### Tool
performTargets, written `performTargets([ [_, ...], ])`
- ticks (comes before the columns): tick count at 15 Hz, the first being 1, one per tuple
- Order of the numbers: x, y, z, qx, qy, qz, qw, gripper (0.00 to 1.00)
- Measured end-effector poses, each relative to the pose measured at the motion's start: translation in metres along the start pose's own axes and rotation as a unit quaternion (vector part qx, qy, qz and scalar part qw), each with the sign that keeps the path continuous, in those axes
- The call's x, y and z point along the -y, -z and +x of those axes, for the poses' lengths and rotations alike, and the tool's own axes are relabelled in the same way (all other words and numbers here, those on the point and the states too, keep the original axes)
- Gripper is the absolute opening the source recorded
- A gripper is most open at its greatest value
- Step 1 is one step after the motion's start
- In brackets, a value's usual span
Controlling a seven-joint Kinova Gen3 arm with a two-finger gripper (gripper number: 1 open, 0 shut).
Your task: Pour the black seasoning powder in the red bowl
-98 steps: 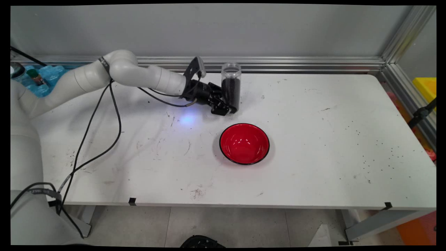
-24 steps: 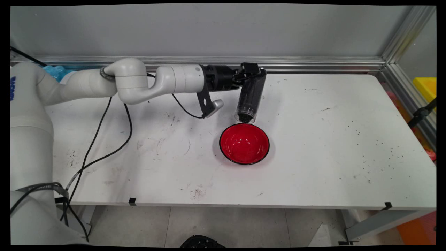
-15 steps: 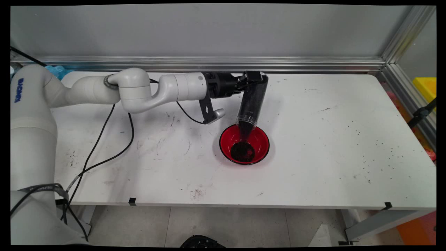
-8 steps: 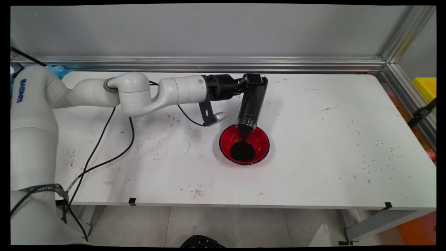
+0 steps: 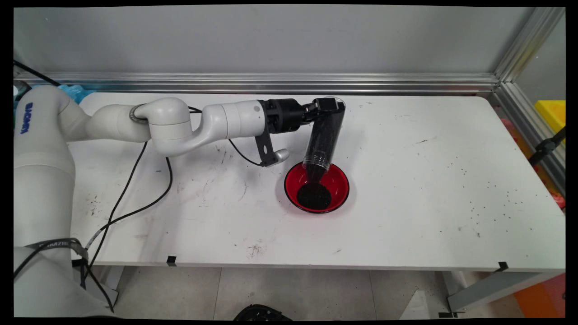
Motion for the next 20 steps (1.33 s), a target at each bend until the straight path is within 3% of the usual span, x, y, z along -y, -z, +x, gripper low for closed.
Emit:
performTargets([
  [10, 0.0029, 0.0050, 0.0023, 0.003, 0.006, -0.001, 1.0000, 0.00],
  [20, 0.0070, 0.0072, -0.0005, 0.003, 0.042, -0.009, 0.9991, 0.00],
])
